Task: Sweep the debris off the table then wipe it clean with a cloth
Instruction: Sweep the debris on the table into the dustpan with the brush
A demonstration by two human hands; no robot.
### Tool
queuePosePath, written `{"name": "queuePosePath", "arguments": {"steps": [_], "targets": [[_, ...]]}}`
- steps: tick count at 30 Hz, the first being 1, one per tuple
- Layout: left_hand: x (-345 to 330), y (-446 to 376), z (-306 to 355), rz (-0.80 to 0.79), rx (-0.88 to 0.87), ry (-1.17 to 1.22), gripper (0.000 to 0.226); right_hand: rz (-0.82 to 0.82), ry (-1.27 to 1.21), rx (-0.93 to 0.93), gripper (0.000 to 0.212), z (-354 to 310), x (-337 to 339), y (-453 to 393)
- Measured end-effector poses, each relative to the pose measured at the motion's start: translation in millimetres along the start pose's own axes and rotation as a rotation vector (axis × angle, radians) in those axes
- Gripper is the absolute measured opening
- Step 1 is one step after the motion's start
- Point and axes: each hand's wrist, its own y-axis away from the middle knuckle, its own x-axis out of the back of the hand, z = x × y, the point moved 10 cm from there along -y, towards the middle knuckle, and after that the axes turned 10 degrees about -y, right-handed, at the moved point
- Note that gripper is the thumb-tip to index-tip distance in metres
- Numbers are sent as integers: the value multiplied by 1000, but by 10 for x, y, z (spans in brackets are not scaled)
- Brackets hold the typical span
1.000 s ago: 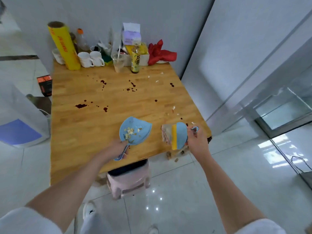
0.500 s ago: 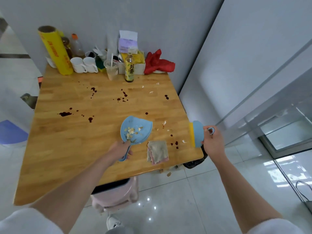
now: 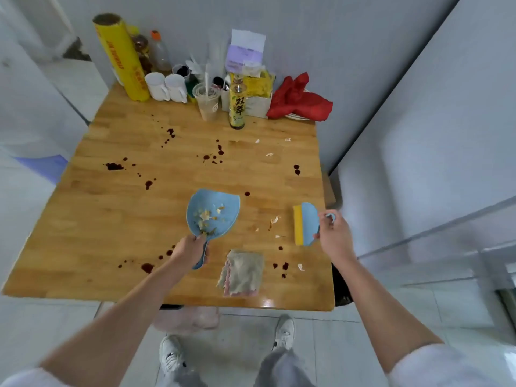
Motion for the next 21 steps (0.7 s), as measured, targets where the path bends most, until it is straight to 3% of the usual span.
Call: {"name": "queuePosePath", "arguments": {"steps": [3, 10, 14, 21], "targets": [[-139, 24, -68, 75, 87, 20, 61, -199, -17, 77, 15, -192, -424, -212], [-374, 311, -259, 192, 264, 213, 46, -546, 8, 88, 17, -292, -1415, -298], [-515, 386, -378, 211, 294, 317, 43, -512, 75, 55, 18, -110, -1418, -470], [-844, 621, -365, 174, 268, 458, 34, -306, 155, 40, 20, 188, -516, -932]]}}
